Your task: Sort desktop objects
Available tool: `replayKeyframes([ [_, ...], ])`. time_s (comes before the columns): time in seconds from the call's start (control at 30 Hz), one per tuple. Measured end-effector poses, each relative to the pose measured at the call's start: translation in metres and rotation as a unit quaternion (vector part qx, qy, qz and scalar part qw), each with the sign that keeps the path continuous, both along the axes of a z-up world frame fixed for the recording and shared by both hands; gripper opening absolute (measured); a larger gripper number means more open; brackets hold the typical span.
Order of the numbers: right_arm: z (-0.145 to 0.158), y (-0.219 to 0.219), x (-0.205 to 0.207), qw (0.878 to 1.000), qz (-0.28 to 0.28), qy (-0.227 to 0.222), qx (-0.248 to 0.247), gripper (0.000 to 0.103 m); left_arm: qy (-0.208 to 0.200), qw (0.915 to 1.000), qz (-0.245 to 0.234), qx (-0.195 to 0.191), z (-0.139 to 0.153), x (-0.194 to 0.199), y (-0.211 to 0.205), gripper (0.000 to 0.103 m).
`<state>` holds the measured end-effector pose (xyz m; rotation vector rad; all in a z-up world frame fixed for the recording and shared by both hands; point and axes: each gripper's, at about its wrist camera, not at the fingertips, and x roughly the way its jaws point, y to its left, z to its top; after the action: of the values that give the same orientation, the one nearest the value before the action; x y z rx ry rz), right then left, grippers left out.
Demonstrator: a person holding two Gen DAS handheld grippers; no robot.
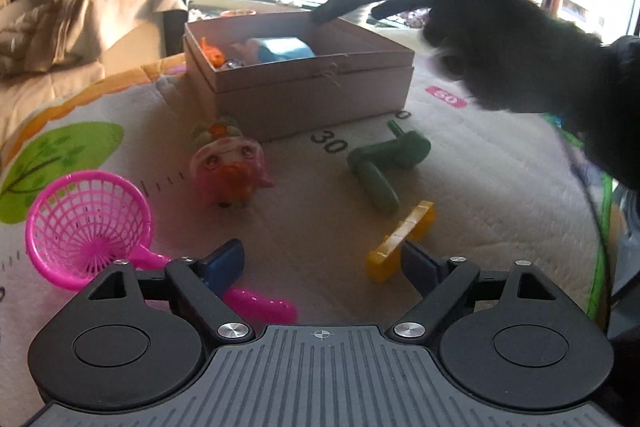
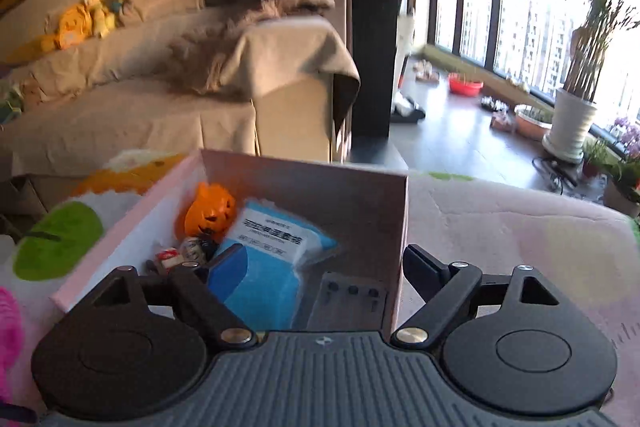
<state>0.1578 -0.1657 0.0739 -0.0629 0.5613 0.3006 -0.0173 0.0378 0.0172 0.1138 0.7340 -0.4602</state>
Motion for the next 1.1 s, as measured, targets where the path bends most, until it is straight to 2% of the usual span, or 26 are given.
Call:
replayKeyframes([
  [0.1, 0.011, -0.021, -0.041, 1.0, -0.004, -0.011, 0.029, 0.096, -0.01, 0.9995, 0.008, 0.03, -0.002, 0.001, -0.005, 0.091],
  [0.27, 0.0, -0.035, -0.093, 0.998, 0.031, 0.033, 0.048, 0.094, -0.021, 0.9965, 0.049, 0.065, 0.001, 0.011, -0.003, 0.091],
  [0.4, -0.021, -0.009, -0.116, 0.995, 0.088, 0.05, 0.008, 0.082, -0.024, 0.9924, 0.086, 0.085, 0.007, 0.012, 0.003, 0.091],
  [0.43, -0.026, -0.001, -0.118, 0.993, 0.102, 0.05, -0.004, 0.075, -0.02, 0.9928, 0.086, 0.08, 0.009, 0.01, 0.004, 0.092],
  [0.47, -0.03, 0.005, -0.117, 0.992, 0.111, 0.056, -0.008, 0.063, -0.016, 0.994, 0.08, 0.073, 0.012, 0.007, 0.003, 0.094],
  [0.53, -0.036, 0.011, -0.116, 0.99, 0.12, 0.076, 0.002, 0.047, -0.007, 0.997, 0.056, 0.052, 0.016, -0.002, 0.0, 0.096],
  [0.6, -0.038, 0.01, -0.116, 0.99, 0.113, 0.082, 0.014, 0.038, -0.001, 0.9988, 0.03, 0.04, 0.019, -0.009, -0.008, 0.096],
  [0.77, -0.043, -0.011, -0.119, 0.993, 0.067, 0.09, 0.019, 0.026, 0.009, 0.9993, -0.004, 0.035, 0.011, -0.008, -0.04, 0.097],
  [0.87, -0.044, -0.03, -0.125, 0.993, 0.051, 0.101, 0.027, 0.026, 0.009, 0.999, -0.007, 0.043, 0.003, 0.002, -0.056, 0.096],
  [1.0, -0.038, -0.043, -0.136, 0.994, 0.051, 0.089, 0.03, 0.026, 0.013, 0.9988, 0.001, 0.047, -0.003, 0.011, -0.062, 0.089],
  [1.07, -0.033, -0.042, -0.139, 0.995, 0.056, 0.073, 0.023, 0.026, 0.009, 0.9989, 0.001, 0.047, -0.001, 0.01, -0.063, 0.073],
  [1.1, -0.031, -0.039, -0.14, 0.996, 0.063, 0.062, 0.016, 0.026, 0.008, 0.9989, 0.0, 0.046, 0.0, 0.009, -0.062, 0.07],
])
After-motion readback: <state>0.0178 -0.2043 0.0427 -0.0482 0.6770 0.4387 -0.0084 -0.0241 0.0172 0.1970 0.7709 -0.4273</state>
